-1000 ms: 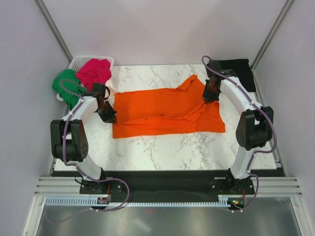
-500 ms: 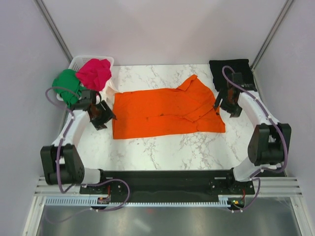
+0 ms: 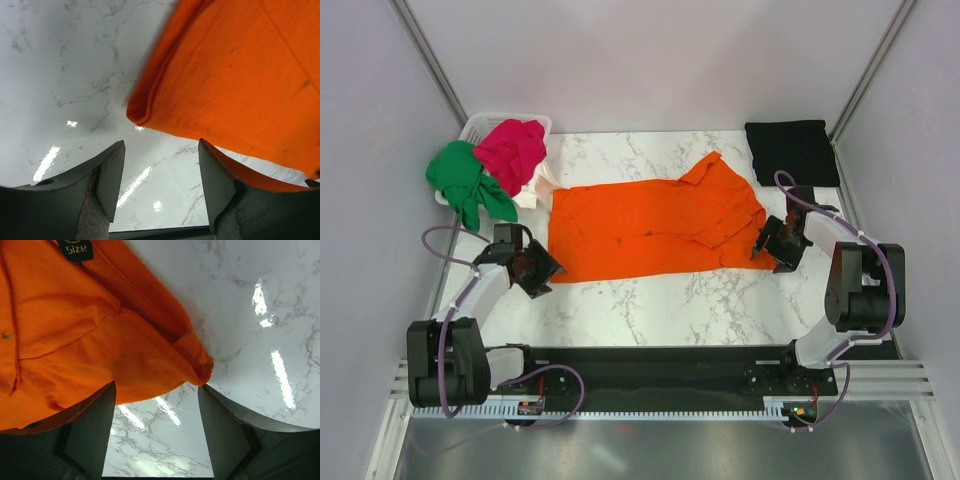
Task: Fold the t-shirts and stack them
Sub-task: Fold the tshirt
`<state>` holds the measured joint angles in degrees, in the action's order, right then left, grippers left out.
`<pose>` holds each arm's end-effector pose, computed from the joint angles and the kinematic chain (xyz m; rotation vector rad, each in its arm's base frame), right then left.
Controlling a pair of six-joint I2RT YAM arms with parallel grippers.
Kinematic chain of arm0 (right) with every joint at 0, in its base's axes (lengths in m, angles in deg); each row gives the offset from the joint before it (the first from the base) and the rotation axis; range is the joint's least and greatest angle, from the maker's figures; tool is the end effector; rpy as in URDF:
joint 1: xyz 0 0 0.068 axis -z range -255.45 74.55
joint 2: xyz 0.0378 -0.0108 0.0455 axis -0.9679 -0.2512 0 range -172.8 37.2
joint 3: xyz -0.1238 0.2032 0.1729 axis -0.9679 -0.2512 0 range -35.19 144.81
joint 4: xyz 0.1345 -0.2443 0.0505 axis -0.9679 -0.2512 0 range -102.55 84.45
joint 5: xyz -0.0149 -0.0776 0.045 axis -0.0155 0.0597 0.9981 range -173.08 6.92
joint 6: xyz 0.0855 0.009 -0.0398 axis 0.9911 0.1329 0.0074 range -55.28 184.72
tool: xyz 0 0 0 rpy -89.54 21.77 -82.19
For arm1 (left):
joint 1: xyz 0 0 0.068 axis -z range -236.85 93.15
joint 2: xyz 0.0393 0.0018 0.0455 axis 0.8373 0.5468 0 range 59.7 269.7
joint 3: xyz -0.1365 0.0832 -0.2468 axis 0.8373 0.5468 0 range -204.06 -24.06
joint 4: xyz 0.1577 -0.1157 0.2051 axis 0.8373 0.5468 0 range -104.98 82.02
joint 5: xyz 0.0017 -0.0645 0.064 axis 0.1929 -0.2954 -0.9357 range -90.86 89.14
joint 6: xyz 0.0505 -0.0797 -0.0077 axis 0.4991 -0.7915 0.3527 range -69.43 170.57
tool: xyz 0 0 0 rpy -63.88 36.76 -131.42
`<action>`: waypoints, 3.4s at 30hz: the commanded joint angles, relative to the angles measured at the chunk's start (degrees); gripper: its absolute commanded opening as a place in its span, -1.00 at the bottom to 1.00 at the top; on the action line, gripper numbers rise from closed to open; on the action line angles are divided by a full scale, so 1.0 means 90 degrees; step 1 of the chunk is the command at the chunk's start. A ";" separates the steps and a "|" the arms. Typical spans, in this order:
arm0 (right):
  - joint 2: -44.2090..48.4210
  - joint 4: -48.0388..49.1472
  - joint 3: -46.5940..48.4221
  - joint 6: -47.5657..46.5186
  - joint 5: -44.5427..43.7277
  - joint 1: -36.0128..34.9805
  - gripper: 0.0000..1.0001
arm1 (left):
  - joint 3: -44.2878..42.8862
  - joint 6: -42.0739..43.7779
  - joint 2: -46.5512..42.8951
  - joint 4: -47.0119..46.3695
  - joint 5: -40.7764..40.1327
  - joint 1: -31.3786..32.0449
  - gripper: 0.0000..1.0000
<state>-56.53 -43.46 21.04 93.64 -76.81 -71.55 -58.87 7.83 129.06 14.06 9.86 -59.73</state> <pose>0.3279 -0.0130 0.1291 0.8019 2.7948 0.2359 0.2451 -0.0036 0.1368 -1.0046 2.5445 -0.4600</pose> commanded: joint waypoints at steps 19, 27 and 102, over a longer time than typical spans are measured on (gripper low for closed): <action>-0.0494 0.0396 0.0605 0.0301 0.0066 0.0104 -0.95 | -0.0506 -0.0544 0.1102 -0.1459 0.0195 -0.0003 -0.96; 0.1136 -0.0484 0.1009 0.0428 0.0134 0.0631 -1.00 | -0.1124 -0.0661 -0.0098 -0.0326 0.0380 -0.0374 -0.96; -0.4546 0.0706 0.6165 -0.0235 -0.0344 -0.1019 -0.39 | -0.1152 0.1263 -0.3186 0.1549 -0.1152 -0.0403 -0.04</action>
<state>-99.55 -36.09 77.69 91.63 -78.96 -80.01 -69.60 17.88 100.32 29.88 0.66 -63.42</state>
